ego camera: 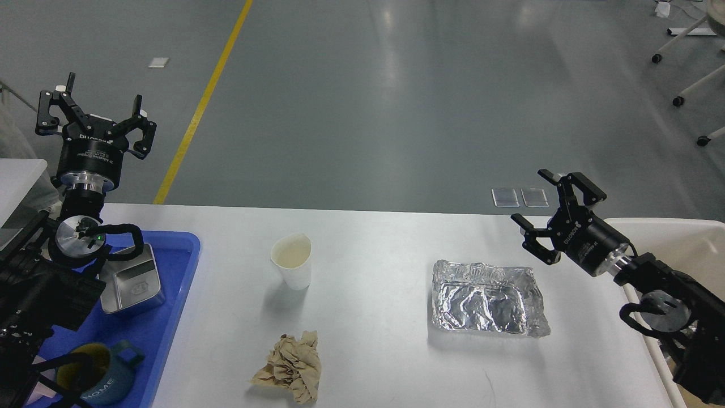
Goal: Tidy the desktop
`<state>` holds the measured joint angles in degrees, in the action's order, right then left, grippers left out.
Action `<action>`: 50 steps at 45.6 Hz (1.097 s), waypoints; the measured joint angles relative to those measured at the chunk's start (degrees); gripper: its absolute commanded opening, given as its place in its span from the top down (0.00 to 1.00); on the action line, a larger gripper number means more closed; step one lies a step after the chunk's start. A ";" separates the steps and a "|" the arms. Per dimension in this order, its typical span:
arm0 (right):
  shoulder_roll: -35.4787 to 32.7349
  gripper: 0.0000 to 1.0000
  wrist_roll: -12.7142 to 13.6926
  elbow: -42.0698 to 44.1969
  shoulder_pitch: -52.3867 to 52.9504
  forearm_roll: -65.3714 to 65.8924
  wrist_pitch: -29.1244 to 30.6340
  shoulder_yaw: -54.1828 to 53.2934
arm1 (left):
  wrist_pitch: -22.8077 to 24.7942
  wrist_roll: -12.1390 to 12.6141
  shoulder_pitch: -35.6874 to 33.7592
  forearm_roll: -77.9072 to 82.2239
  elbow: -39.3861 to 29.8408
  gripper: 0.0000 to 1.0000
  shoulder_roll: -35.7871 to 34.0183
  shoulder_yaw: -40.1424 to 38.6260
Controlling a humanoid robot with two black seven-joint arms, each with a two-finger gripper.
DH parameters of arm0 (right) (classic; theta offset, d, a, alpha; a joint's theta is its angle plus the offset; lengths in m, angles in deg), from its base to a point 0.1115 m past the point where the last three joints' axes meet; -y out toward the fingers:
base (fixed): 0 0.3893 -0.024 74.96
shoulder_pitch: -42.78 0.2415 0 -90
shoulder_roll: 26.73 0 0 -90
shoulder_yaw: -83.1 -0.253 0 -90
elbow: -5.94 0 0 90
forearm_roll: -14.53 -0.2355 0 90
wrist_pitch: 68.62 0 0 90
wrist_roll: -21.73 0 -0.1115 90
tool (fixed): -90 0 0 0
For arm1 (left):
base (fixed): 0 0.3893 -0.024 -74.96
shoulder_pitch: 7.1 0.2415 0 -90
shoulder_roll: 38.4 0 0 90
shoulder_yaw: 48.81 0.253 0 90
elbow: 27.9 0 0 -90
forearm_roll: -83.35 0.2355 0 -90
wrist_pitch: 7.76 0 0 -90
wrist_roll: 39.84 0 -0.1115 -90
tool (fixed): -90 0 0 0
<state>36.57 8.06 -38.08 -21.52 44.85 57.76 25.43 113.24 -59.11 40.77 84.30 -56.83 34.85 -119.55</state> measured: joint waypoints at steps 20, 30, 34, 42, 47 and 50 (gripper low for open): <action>-44.84 0.00 -5.27 -27.88 -2.13 13.68 1.66 8.74 | -0.41 0.03 -1.28 0.01 -0.09 0.03 0.17 0.02; -62.78 0.00 -7.79 -40.00 -1.71 17.20 1.76 8.48 | -0.35 0.03 -1.14 0.08 -0.17 0.03 0.27 0.08; -70.59 0.00 -8.98 -43.85 -0.89 18.99 1.76 7.76 | -0.34 0.03 -1.02 0.10 -0.17 0.03 0.18 0.08; -83.21 0.00 -11.75 -46.91 3.96 22.16 1.99 7.13 | -0.32 0.03 -0.72 0.10 -0.17 0.03 0.14 0.09; -87.86 0.00 -13.02 -47.44 6.35 23.25 2.58 7.12 | -0.32 0.03 -0.70 0.10 -0.17 0.03 0.14 0.20; -89.50 0.00 -13.43 -47.60 7.03 23.90 2.80 7.12 | -0.32 0.03 -0.70 0.11 -0.17 0.03 0.09 0.49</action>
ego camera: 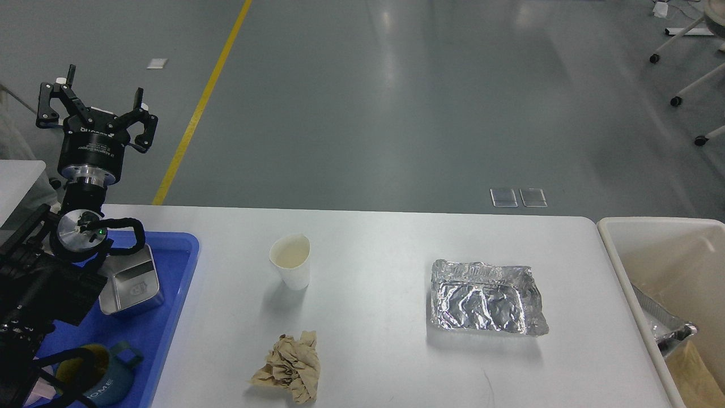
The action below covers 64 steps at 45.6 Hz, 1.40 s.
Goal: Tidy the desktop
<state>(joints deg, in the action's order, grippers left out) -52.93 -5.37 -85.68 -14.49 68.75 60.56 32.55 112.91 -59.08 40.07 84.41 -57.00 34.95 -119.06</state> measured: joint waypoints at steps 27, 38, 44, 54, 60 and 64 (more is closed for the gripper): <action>16.65 0.00 1.19 4.10 -6.40 12.63 -1.33 0.30 | -0.63 -0.07 0.28 0.00 0.00 0.03 0.15 0.46; 32.17 0.00 1.50 11.25 -8.94 21.70 -3.08 0.95 | -0.58 -0.02 0.38 0.04 0.00 0.03 0.46 0.50; 38.82 0.00 1.47 15.22 -8.99 24.72 -3.11 2.68 | -0.58 0.00 0.49 0.07 0.00 0.03 0.29 0.55; 52.21 0.00 1.39 26.90 -8.60 31.21 -3.16 4.45 | -0.69 0.00 0.56 0.10 0.00 0.03 0.05 0.56; 59.07 0.00 1.24 32.58 -7.27 35.73 -3.16 4.54 | -0.87 0.00 0.56 0.16 0.00 0.03 0.20 0.56; 62.82 0.00 1.15 35.38 -5.56 37.65 -3.16 5.63 | -0.95 0.00 0.56 0.21 0.00 0.03 0.39 0.56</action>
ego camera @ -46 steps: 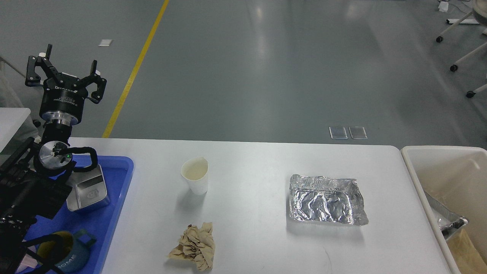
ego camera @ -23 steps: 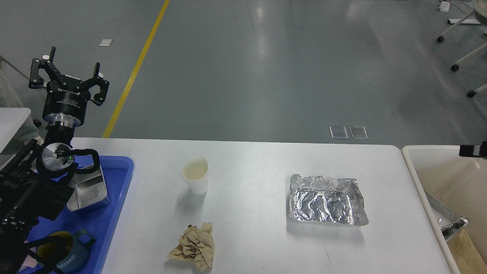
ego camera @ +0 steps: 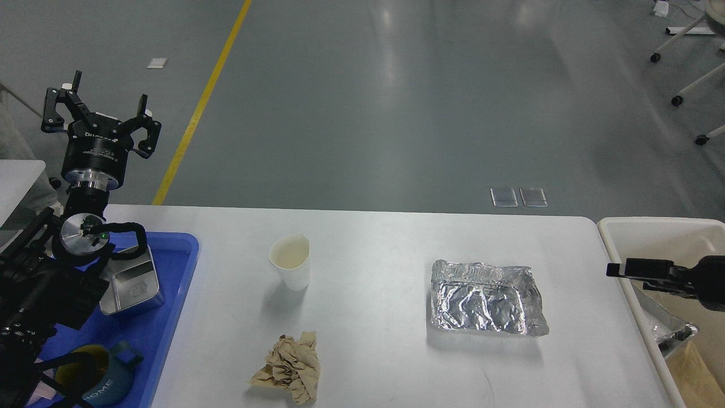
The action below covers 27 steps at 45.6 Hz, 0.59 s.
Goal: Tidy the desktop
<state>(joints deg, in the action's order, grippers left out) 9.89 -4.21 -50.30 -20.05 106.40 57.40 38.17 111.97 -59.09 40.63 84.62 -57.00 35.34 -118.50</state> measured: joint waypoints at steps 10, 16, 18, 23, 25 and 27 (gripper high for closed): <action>7.41 0.00 -0.20 7.68 7.45 1.43 -0.29 7.77 | -0.02 0.00 0.16 0.05 0.00 0.03 0.24 0.06; 10.67 0.00 -0.27 10.07 10.13 1.49 -0.43 11.54 | -0.04 0.00 0.11 0.06 0.00 0.03 -0.02 2.15; 11.67 0.00 -0.28 10.63 10.61 1.56 -0.43 12.62 | -0.08 0.00 0.01 0.05 0.01 0.03 -0.22 2.96; 13.51 0.00 -0.29 12.03 12.26 1.71 -0.43 16.24 | -0.23 -0.07 -0.04 -0.03 0.07 0.03 -0.28 3.77; 13.81 0.00 -0.30 12.35 12.91 1.72 -0.43 17.58 | -0.26 -0.09 -0.04 -0.03 0.08 0.03 -0.21 3.82; 14.33 0.00 -0.29 12.79 13.69 1.72 -0.43 18.98 | -0.27 -0.09 -0.04 -0.03 0.09 0.03 -0.09 3.85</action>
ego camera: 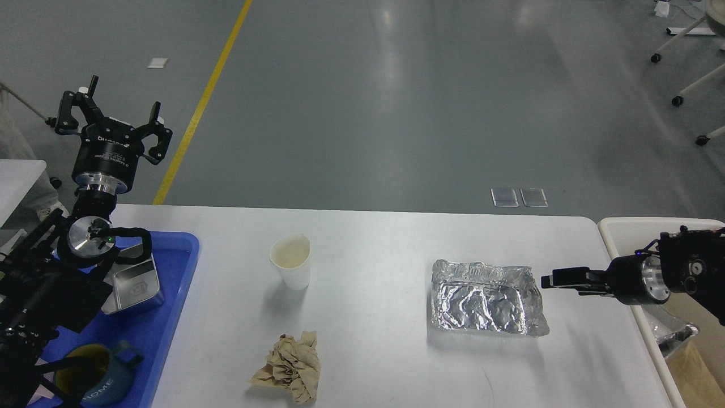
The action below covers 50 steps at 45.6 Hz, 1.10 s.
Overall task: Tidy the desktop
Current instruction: 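Reach the right gripper toward the foil package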
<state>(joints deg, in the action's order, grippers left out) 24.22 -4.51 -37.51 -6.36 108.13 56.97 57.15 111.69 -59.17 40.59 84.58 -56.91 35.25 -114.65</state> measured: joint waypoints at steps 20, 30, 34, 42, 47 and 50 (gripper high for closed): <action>6.89 0.00 0.24 5.16 0.23 -0.44 -8.59 2.67 | -0.09 -0.01 0.12 0.00 0.01 0.03 0.09 0.02; 7.05 0.00 -0.35 4.98 0.53 -0.48 -7.52 5.57 | -0.08 -0.08 0.15 0.00 0.21 0.03 -0.17 0.02; 7.05 0.00 -0.43 5.19 0.78 -0.50 -6.57 5.87 | -0.08 -0.08 0.19 0.00 0.25 0.03 -0.17 0.02; 7.12 0.00 -0.54 5.24 0.35 -1.13 -6.34 6.12 | -0.08 -0.09 0.20 0.00 0.27 0.03 0.01 0.02; 7.59 0.00 -0.55 5.35 0.14 -0.88 -6.46 7.28 | -0.08 -0.09 0.20 0.00 0.27 0.03 0.08 0.02; 8.29 0.04 -0.57 5.47 0.11 -0.69 -6.93 8.50 | -0.08 -0.09 0.20 0.00 0.27 0.03 0.09 0.02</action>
<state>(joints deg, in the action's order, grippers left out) 32.51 -5.08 -32.05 -6.26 107.43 50.04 65.65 111.61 -59.26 40.79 84.58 -56.64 35.34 -114.63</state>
